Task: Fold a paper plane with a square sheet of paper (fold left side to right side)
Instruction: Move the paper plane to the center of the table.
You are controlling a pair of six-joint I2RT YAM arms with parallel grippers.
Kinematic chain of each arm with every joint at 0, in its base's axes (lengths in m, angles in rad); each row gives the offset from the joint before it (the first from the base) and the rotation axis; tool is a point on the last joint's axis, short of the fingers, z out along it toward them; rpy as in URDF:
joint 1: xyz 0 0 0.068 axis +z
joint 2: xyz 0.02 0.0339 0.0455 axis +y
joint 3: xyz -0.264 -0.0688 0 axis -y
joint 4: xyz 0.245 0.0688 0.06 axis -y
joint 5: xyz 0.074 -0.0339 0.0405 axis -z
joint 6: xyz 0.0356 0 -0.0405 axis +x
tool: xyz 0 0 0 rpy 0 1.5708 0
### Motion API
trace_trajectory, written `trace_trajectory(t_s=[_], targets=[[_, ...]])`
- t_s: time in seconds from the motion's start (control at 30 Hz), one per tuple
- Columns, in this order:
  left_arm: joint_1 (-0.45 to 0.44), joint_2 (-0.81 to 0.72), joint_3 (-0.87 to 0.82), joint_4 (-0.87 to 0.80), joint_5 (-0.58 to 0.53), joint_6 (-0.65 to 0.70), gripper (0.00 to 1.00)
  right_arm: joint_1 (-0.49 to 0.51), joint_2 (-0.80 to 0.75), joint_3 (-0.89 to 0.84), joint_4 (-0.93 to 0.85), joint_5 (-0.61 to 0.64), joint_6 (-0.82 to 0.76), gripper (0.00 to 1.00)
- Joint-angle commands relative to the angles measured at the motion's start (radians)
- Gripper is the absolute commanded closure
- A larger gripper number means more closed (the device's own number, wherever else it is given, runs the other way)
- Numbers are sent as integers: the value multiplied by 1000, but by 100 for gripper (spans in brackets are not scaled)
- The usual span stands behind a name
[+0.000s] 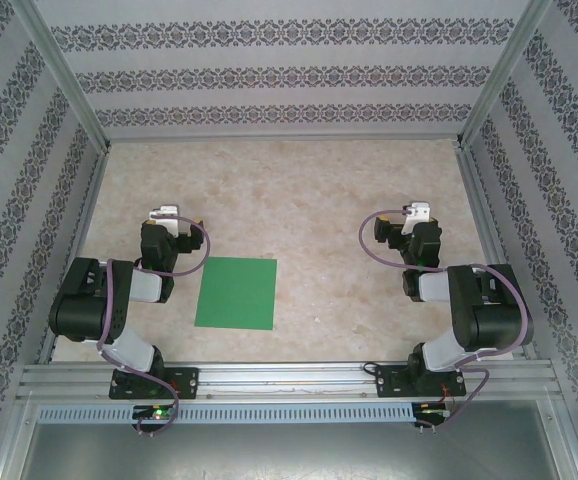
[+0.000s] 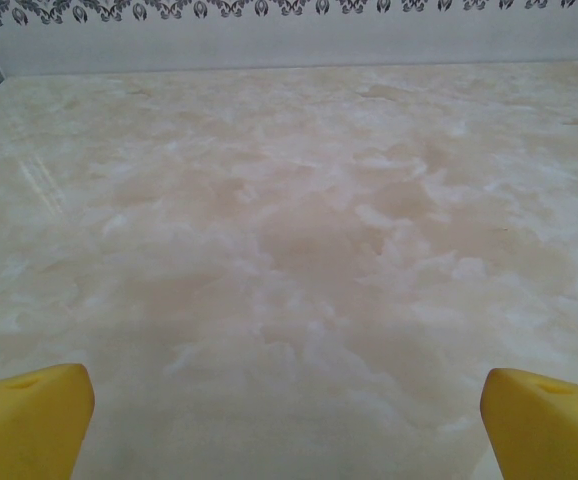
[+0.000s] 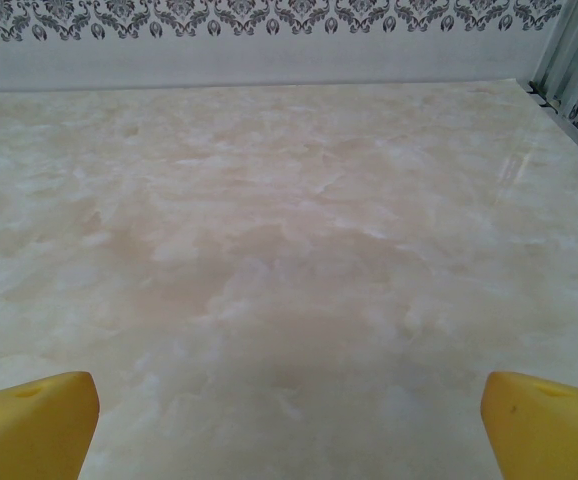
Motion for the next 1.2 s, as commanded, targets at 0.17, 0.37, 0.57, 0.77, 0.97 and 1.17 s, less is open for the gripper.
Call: trace_trajectory(t_s=[0.17,0.37,0.57,0.77,0.97,1.17], targets=[[15,-7,10,-23,16,5,1,8,-3,20,13,11,-8,2],[15,-6,11,-25,13,3,1,6,-3,19,14,10,-8,2],[14,-99,2,-77,2,1,1,4,-63,12,-18,32,3,2],[15,-353,135,-525,9,-84,1,4,-289,84,-354,72,53,2],[14,-489,273,-898,191,-332,0,0,-489,219,-763,-57,242,2],[-48,-531,323,-1208,386,-433,0,-1,-519,293,-958,-386,403,2]])
